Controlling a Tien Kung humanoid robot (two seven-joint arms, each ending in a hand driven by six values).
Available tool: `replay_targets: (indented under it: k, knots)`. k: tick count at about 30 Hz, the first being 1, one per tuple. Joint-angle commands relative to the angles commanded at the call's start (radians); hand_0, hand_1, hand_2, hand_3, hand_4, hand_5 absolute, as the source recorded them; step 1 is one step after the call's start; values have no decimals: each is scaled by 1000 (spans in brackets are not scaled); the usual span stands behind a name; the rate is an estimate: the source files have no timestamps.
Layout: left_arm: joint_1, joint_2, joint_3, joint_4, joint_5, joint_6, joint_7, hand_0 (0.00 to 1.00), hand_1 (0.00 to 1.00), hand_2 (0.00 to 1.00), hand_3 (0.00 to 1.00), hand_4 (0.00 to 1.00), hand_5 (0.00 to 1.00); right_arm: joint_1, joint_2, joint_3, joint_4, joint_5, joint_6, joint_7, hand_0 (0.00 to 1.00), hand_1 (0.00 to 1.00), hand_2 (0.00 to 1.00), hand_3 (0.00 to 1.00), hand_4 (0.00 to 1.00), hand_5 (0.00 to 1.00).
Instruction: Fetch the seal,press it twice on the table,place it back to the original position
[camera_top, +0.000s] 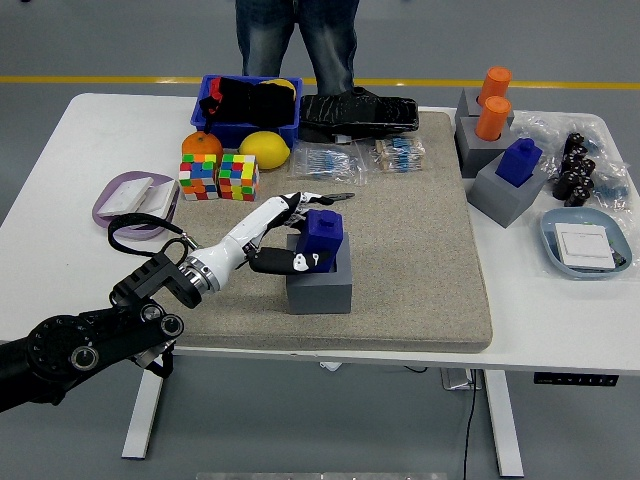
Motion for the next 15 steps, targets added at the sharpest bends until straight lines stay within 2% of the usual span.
replay_targets:
  k: [15]
  knots:
    - [19,-17,-34,-5,-22,12,-19,607,532,500,827,671,2,1,0,2,0,-2,0,0,786,684,657,616,796,447]
